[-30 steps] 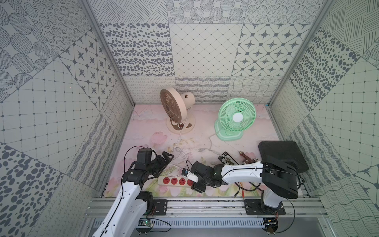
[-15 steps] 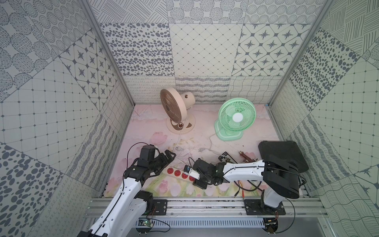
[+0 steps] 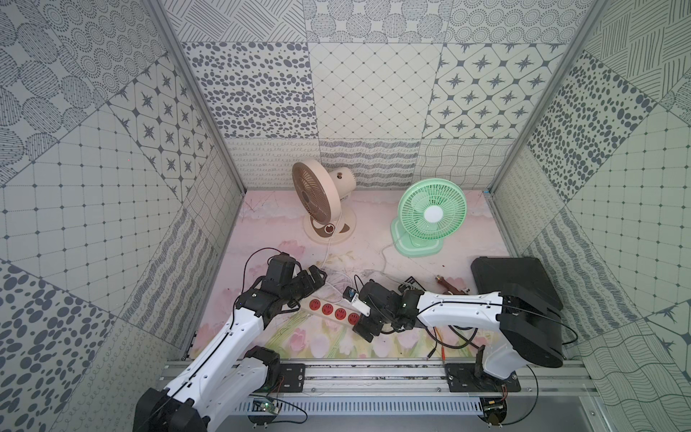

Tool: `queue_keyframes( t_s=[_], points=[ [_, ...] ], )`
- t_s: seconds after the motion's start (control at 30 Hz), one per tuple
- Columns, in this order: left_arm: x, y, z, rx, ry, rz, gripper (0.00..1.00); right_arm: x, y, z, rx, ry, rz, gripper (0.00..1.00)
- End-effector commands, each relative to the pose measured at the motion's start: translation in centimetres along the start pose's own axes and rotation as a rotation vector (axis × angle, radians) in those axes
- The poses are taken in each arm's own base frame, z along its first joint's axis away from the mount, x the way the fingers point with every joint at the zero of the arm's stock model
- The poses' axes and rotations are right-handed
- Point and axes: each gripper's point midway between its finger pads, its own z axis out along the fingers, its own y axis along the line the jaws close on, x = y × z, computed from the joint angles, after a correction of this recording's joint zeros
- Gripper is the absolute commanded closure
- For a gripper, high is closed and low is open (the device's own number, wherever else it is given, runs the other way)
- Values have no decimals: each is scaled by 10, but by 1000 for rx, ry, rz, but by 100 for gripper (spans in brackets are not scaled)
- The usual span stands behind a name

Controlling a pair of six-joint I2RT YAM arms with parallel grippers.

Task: Plug the desk fan into the power strip
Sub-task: Adjust the socket at the center of the board, then pick up the plug from the center of the board.

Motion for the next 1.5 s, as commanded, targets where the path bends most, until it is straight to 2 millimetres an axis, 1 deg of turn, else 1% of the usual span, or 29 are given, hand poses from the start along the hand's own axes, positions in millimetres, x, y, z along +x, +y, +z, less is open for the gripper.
queue_keyframes(
  t_s=[0.0, 0.07, 0.17, 0.23, 0.3, 0.37, 0.47, 0.57, 0.6, 0.67, 0.73, 0.8, 0.97, 1.03, 1.17, 1.27, 1.37, 1.47],
  points=[
    [-26, -18, 0, -16, -66, 92, 1, -27, -5, -30, -24, -91, 124, 3],
    [-26, -24, 7, -30, -7, 102, 1, -29, -14, -40, -68, -113, 218, 3],
    [-24, -31, 21, -46, 59, 112, 6, -32, -40, -53, -78, -148, 337, 3],
    [-23, -33, 28, -54, 69, 116, 7, -36, -53, -59, -68, -171, 370, 3],
    [-23, -33, 33, -63, 70, 116, 11, -42, -63, -61, -42, -185, 387, 4],
    [-25, -30, 35, -83, 64, 114, 18, -49, -74, -58, -27, -186, 421, 10],
    [-28, -23, 30, -109, 29, 120, 21, -54, -88, -47, -3, -159, 473, 20],
    [-28, -16, 20, -125, -9, 124, 23, -61, -93, -32, 8, -128, 491, 26],
    [-28, -13, 18, -128, -17, 125, 23, -62, -93, -25, 2, -109, 493, 30],
    [-21, -3, 13, -157, -12, 121, 23, -64, -95, -14, 5, -73, 497, 36],
    [-18, 4, 7, -166, -27, 116, 23, -61, -101, 3, 31, -24, 503, 42],
    [-15, 10, 4, -170, -37, 110, 23, -62, -105, 13, 51, 8, 496, 44],
    [-8, 19, 2, -167, -42, 97, 23, -74, -113, 35, 61, 34, 452, 53],
    [-6, 22, 1, -176, -38, 95, 22, -79, -113, 43, 52, 38, 424, 56],
    [-4, 26, -1, -202, -27, 96, 15, -89, -114, 57, 45, 51, 357, 58],
    [-3, 30, 0, -212, -22, 91, 11, -89, -114, 69, 44, 72, 325, 59],
    [-2, 30, 2, -214, -16, 87, 9, -89, -117, 76, 56, 89, 308, 59],
    [-2, 31, 5, -218, -10, 82, 9, -85, -118, 84, 58, 111, 290, 59]
  ],
)
